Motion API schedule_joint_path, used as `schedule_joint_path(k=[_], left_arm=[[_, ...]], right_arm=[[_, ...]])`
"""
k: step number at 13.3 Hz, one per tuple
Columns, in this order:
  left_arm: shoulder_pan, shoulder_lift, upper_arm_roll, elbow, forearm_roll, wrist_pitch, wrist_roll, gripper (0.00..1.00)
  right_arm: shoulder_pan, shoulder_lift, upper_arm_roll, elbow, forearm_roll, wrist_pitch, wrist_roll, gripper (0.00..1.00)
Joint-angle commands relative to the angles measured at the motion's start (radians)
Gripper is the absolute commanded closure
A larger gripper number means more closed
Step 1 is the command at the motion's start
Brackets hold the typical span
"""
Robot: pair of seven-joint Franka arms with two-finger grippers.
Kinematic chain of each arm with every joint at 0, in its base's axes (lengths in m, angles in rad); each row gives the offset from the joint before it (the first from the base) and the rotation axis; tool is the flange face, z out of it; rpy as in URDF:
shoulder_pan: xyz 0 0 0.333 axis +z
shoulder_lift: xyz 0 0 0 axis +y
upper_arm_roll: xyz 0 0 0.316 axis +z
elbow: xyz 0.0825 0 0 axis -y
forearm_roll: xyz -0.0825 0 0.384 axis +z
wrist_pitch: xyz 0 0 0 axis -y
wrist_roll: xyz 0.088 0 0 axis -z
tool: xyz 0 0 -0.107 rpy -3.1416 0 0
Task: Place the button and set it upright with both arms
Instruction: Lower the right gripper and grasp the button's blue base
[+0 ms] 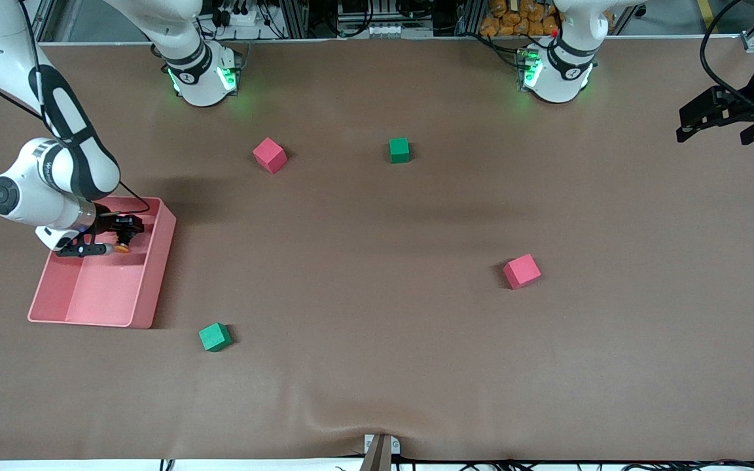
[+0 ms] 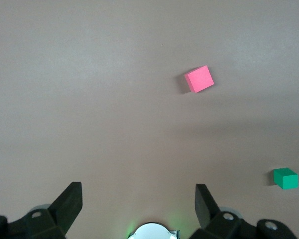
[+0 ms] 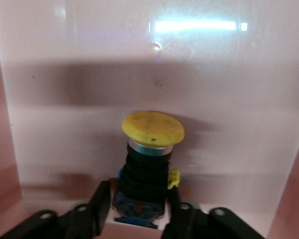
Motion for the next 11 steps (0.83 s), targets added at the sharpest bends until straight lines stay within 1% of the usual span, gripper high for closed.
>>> schedule_joint_path(k=[1,3,4,6,8,9,11], left_arm=[[-0.001,-0.001,-0.005,0.003,0.013,-0.002,-0.006,0.0],[0.004,-0.003,-0.005,0.003,0.013,-0.004,-0.005,0.0],[0.004,-0.001,-0.005,0.006,0.013,-0.002,-0.006,0.0],[0.004,-0.003,-0.004,0.006,0.013,-0.002,-0.008,0.0],[0.005,-0.001,-0.005,0.007,0.011,-0.002,-0.006,0.0],[-0.001,-0.001,-0.004,0.007,0.011,-0.002,-0.009,0.0],[0.005,-0.004,-0.005,0.006,0.013,-0.004,-0.006,0.0]], right_arm=[[0.004,0.003,0.001,-0.007,-0.009,-0.01,-0.002,0.88],[0.003,0.005,0.001,-0.007,-0.009,-0.013,-0.028,0.97],[0.003,0.003,0.001,-0.005,-0.009,-0.013,-0.051,1.0],[0.003,-0.006,0.002,-0.001,-0.009,-0.013,-0.088,1.0],[0.004,-0.046,0.004,0.016,-0.01,-0.03,-0.091,1.0],[0.004,-0.063,0.006,0.04,-0.01,-0.056,-0.091,1.0],[0.015,-0.069,0.009,0.141,-0.01,-0.148,-0.091,1.0]])
